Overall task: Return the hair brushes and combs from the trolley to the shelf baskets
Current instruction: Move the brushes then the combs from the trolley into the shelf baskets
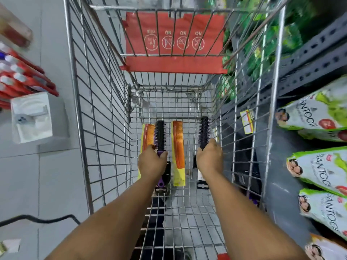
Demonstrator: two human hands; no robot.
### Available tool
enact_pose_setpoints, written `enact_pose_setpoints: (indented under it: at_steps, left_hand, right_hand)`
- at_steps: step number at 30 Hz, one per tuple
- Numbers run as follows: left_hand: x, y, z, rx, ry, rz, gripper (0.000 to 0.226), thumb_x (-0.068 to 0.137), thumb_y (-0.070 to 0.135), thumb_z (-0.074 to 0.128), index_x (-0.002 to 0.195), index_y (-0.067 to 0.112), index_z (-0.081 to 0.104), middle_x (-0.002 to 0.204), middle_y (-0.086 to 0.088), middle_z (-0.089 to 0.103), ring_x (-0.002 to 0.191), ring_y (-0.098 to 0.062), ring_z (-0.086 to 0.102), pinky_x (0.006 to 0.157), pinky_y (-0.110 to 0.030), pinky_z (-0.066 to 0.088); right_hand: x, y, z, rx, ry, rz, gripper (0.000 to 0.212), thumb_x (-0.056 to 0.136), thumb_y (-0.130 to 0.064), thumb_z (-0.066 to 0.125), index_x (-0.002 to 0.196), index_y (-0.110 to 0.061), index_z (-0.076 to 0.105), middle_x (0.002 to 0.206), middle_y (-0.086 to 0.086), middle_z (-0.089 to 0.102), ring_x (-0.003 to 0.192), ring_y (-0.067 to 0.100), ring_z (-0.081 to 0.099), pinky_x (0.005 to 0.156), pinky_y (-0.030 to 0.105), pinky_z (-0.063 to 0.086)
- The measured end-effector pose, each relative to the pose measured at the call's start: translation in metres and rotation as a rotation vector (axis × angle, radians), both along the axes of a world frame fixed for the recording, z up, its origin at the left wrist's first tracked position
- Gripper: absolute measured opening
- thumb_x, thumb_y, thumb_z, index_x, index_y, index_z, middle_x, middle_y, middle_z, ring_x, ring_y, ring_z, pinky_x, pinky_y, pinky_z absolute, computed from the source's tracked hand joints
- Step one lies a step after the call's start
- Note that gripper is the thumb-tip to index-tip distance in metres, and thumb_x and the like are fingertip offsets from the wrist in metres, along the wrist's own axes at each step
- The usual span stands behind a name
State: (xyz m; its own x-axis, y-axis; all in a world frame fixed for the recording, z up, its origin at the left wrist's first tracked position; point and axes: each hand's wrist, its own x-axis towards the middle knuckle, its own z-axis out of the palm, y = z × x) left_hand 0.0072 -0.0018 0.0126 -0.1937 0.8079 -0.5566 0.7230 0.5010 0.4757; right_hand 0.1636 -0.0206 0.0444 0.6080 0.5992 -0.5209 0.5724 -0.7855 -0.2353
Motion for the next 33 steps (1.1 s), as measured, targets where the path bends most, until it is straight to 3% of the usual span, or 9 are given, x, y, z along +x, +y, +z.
enact_pose_setpoints:
  at_steps: [2, 5, 11, 14, 19, 22, 27, 30, 33]
  left_hand:
    - [0.001, 0.000, 0.016, 0.040, -0.025, 0.013, 0.042, 0.082, 0.039, 0.069, 0.112, 0.011, 0.059, 0.086, -0.004, 0.070, 0.086, -0.028, 0.067, 0.080, -0.039, 0.054]
    - [0.000, 0.001, 0.043, 0.096, -0.075, 0.032, 0.056, 0.080, 0.044, 0.071, 0.123, 0.011, 0.058, 0.080, 0.003, 0.066, 0.088, -0.026, 0.068, 0.084, -0.039, 0.054]
    - [-0.001, -0.002, 0.121, 0.252, -0.191, -0.009, 0.054, 0.078, 0.041, 0.076, 0.121, 0.012, 0.062, 0.090, -0.004, 0.069, 0.090, -0.026, 0.066, 0.081, -0.032, 0.051]
    - [-0.001, -0.014, 0.160, 0.314, -0.255, -0.030, 0.052, 0.077, 0.039, 0.077, 0.120, 0.013, 0.063, 0.080, 0.005, 0.063, 0.080, -0.018, 0.064, 0.073, -0.029, 0.047]
    - [0.003, -0.035, 0.217, 0.383, -0.368, -0.103, 0.058, 0.072, 0.043, 0.081, 0.118, 0.012, 0.065, 0.089, -0.002, 0.069, 0.084, -0.022, 0.069, 0.083, -0.042, 0.057]
    - [0.011, -0.050, 0.252, 0.386, -0.426, -0.160, 0.059, 0.067, 0.047, 0.083, 0.113, 0.014, 0.067, 0.086, -0.003, 0.072, 0.081, -0.021, 0.071, 0.082, -0.045, 0.058]
    - [0.039, -0.080, 0.314, 0.412, -0.489, -0.328, 0.034, 0.064, 0.047, 0.085, 0.083, 0.024, 0.069, 0.075, 0.004, 0.073, 0.068, -0.015, 0.070, 0.073, -0.040, 0.058]
    - [0.066, -0.100, 0.343, 0.362, -0.589, -0.479, 0.053, 0.051, 0.058, 0.081, 0.083, 0.017, 0.074, 0.073, -0.001, 0.076, 0.063, -0.015, 0.069, 0.067, -0.041, 0.057]
    - [0.097, -0.117, 0.364, 0.335, -0.630, -0.594, 0.047, 0.053, 0.049, 0.083, 0.082, 0.013, 0.075, 0.070, -0.004, 0.076, 0.057, -0.014, 0.067, 0.065, -0.040, 0.056]
  right_hand:
    - [-0.003, -0.004, 0.020, 0.054, 0.008, 0.011, 0.051, 0.093, -0.026, 0.059, 0.135, -0.005, 0.040, 0.120, 0.020, 0.060, 0.106, 0.037, 0.059, 0.080, 0.042, 0.050]
    - [-0.007, -0.010, 0.052, 0.127, 0.011, -0.003, 0.046, 0.092, -0.031, 0.060, 0.128, -0.007, 0.045, 0.116, 0.015, 0.063, 0.097, 0.033, 0.062, 0.070, 0.036, 0.046]
    - [-0.010, -0.039, 0.119, 0.322, 0.067, -0.045, 0.051, 0.087, -0.039, 0.059, 0.128, -0.013, 0.045, 0.114, 0.013, 0.060, 0.099, 0.036, 0.061, 0.078, 0.044, 0.053]
    - [-0.005, -0.061, 0.154, 0.435, 0.077, -0.039, 0.048, 0.086, -0.038, 0.059, 0.125, -0.012, 0.047, 0.116, 0.014, 0.060, 0.102, 0.035, 0.058, 0.081, 0.044, 0.053]
    - [0.004, -0.097, 0.210, 0.614, 0.105, -0.071, 0.057, 0.086, -0.038, 0.061, 0.134, -0.012, 0.044, 0.125, 0.012, 0.061, 0.113, 0.030, 0.055, 0.086, 0.035, 0.048]
    - [0.010, -0.125, 0.246, 0.710, 0.074, -0.126, 0.055, 0.084, -0.038, 0.063, 0.131, -0.014, 0.048, 0.123, 0.008, 0.063, 0.112, 0.027, 0.056, 0.080, 0.026, 0.038]
    - [0.026, -0.178, 0.302, 0.828, 0.064, -0.218, 0.058, 0.083, -0.044, 0.063, 0.132, -0.019, 0.044, 0.119, 0.005, 0.066, 0.108, 0.024, 0.060, 0.081, 0.031, 0.047]
    - [0.042, -0.215, 0.332, 0.878, 0.039, -0.281, 0.062, 0.084, -0.043, 0.063, 0.136, -0.020, 0.039, 0.118, 0.006, 0.065, 0.105, 0.025, 0.058, 0.071, 0.025, 0.035]
    - [0.058, -0.245, 0.353, 0.901, -0.040, -0.334, 0.057, 0.083, -0.041, 0.064, 0.130, -0.019, 0.041, 0.109, 0.004, 0.070, 0.106, 0.024, 0.058, 0.069, 0.027, 0.032]
